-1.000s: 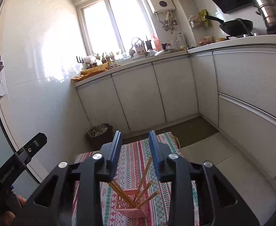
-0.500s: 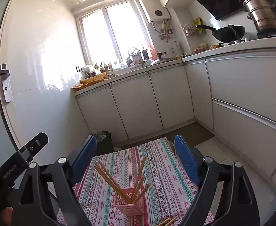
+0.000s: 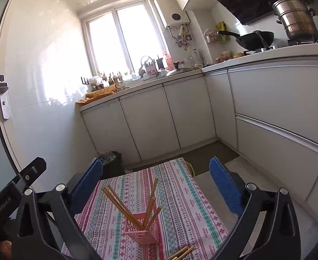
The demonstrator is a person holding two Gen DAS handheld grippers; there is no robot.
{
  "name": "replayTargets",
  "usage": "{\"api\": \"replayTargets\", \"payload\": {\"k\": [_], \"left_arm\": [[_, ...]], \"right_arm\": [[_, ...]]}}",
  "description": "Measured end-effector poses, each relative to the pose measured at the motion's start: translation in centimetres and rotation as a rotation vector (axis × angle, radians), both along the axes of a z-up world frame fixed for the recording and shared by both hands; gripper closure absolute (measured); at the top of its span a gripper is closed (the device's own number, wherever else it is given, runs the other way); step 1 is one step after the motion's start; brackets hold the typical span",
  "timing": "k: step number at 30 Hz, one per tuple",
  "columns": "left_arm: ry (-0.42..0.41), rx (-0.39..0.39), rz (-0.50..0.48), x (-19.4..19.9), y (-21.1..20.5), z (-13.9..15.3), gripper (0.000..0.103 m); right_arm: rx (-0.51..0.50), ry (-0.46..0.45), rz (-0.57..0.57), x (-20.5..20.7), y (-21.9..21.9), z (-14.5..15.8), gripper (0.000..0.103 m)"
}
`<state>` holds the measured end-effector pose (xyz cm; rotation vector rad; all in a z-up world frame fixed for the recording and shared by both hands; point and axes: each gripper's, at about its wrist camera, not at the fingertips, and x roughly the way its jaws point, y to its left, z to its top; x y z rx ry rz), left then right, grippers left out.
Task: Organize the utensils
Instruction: 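Move both open tools back down to the remaining chopsticks, then close the left tool on one of the last wooden chopsticks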
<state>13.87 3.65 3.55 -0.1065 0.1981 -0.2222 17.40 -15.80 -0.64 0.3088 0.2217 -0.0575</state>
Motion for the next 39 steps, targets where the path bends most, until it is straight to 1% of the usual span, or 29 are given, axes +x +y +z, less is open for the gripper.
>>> {"api": "replayTargets", "payload": {"k": [7,10,12,15,17,19,22,23,25,27,29,30,31,33,34,36,37,39], "left_arm": [[0.008,0.012,-0.006,-0.5,0.1,-0.1,0.007],[0.042,0.044,-0.038,-0.6,-0.2,-0.7,0.007],[0.08,0.083,-0.087,-0.6,-0.8,-1.5,0.007],[0.155,0.182,-0.19,-0.7,-2.3,-3.4,0.007],[0.223,0.248,-0.291,-0.6,-3.5,-5.2,0.007],[0.294,0.342,-0.379,-0.5,-5.0,-7.5,0.007],[0.41,0.512,-0.516,-0.5,-8.1,-11.8,0.007],[0.448,0.55,-0.55,-0.3,-8.9,-13.3,0.007],[0.514,0.607,-0.584,0.1,-10.3,-16.1,0.007],[0.575,0.654,-0.622,0.8,-11.7,-18.8,0.008],[0.626,0.707,-0.64,1.6,-13.2,-21.4,0.015],[0.65,0.72,-0.651,2.1,-13.7,-22.5,0.024],[0.672,0.732,-0.657,2.5,-14.4,-23.5,0.038],[0.692,0.761,-0.646,3.7,-15.4,-25.1,0.054],[0.7,0.769,-0.643,4.3,-16.0,-25.8,0.058],[0.711,0.783,-0.632,5.2,-16.8,-26.7,0.059],[0.707,0.793,-0.621,5.7,-17.2,-27.0,0.061],[0.699,0.802,-0.578,6.7,-17.8,-27.2,0.066]], "right_arm": [[0.004,-0.001,-0.007,-1.1,-0.4,0.1,0.007],[0.012,0.004,-0.013,-1.8,-0.9,-0.3,0.007],[0.02,0.012,-0.018,-2.6,-1.4,-1.0,0.007],[0.039,0.037,-0.029,-3.8,-2.7,-2.6,0.007],[0.059,0.07,-0.036,-4.5,-3.7,-4.1,0.007],[0.08,0.111,-0.042,-5.1,-4.8,-6.0,0.007],[0.099,0.179,-0.064,-5.5,-6.5,-8.9,0.007],[0.117,0.206,-0.07,-5.3,-7.1,-9.8,0.007],[0.182,0.258,-0.066,-4.8,-8.5,-11.2,0.007],[0.241,0.279,-0.061,-4.5,-9.6,-12.1,0.007],[0.265,0.285,-0.072,-4.5,-10.2,-13.0,0.007],[0.277,0.292,-0.073,-4.4,-10.5,-13.3,0.007],[0.294,0.305,-0.071,-4.2,-10.8,-13.7,0.007],[0.325,0.332,-0.065,-3.8,-11.3,-14.5,0.007],[0.338,0.346,-0.063,-3.6,-11.6,-14.8,0.007],[0.364,0.363,-0.056,-3.3,-12.0,-15.3,0.007],[0.373,0.366,-0.055,-3.3,-12.2,-15.5,0.007],[0.378,0.373,-0.052,-3.1,-12.4,-15.7,0.007]]}}
